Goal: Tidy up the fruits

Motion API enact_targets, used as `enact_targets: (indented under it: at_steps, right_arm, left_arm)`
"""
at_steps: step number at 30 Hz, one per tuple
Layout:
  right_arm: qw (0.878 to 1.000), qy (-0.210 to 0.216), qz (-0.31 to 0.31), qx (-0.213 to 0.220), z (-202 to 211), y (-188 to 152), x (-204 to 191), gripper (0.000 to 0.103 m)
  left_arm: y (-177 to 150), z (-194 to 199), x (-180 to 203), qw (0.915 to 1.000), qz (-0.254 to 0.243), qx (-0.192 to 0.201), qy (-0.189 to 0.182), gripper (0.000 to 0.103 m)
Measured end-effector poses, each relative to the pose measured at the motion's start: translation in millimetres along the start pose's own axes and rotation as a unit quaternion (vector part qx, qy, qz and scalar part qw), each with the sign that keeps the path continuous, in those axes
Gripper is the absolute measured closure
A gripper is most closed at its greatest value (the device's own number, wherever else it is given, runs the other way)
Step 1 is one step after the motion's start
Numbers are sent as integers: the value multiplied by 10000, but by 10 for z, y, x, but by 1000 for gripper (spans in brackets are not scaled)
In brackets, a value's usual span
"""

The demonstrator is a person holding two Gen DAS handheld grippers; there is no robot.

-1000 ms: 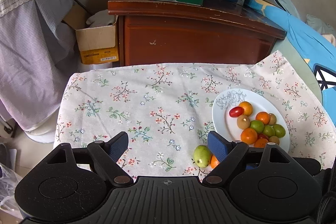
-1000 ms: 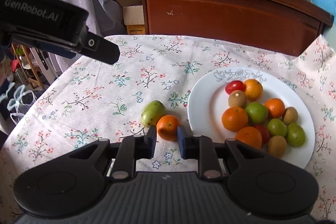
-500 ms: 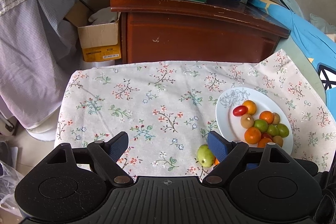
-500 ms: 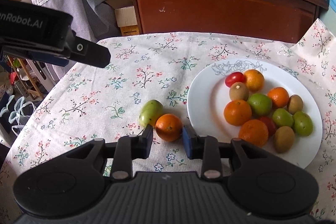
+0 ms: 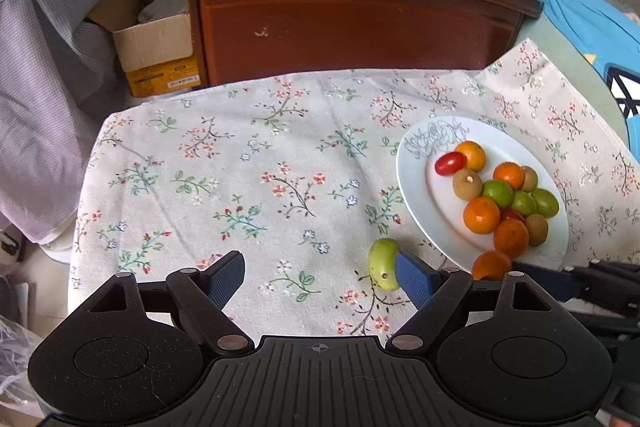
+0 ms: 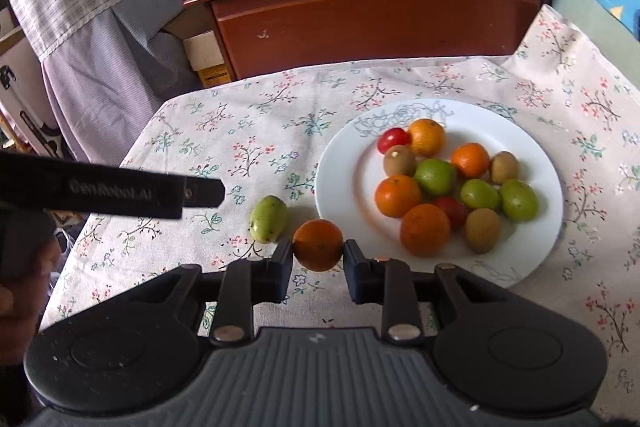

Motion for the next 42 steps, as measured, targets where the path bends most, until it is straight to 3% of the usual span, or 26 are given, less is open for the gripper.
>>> enact_targets:
  at_steps: [7, 12, 14, 19, 24, 30, 37, 42]
  right_arm:
    - [9981, -16, -591, 166, 286, -41, 269, 75]
    - [9971, -77, -749, 135, 242, -27, 328, 75]
    - [9963, -56, -842, 133, 235, -31, 352, 75]
    - [9945, -108, -1030, 134, 231, -36, 418, 75]
    - [9941, -121, -1069, 120, 205, -30, 431, 75]
    - [9936, -100, -1119, 133, 206, -24, 453, 75]
    - [9909, 71, -1262, 451, 342, 78, 536, 75]
    - [9883, 165, -1321, 745, 462, 218, 612, 75]
  left_arm:
    - [-47, -193, 246, 9994, -332, 33, -114, 22]
    - [-40, -298, 358, 9988, -471, 61, -124, 33]
    - [-41, -355, 370, 9987, -492, 23, -101, 44]
    - [-19, -430, 362, 9989, -461, 91, -78, 53]
    - [-4, -411, 391, 9985, -470, 135, -243, 78]
    - [-1, -333, 379, 9987, -446, 173, -168, 78]
    - [107, -129, 344, 9977, -209, 442, -464, 78]
    - [197, 26, 430, 9948, -303, 693, -684, 78]
Point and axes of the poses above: each gripper's, at about its wrist camera, not at the fingertips, and z roughly against the way its jaws point, x to its right, y to its top, the point moved 6 cm from there along -z, roughly the way its jaws point, and after that the axes turned 12 degrees about -x, right-handed, at the moved point
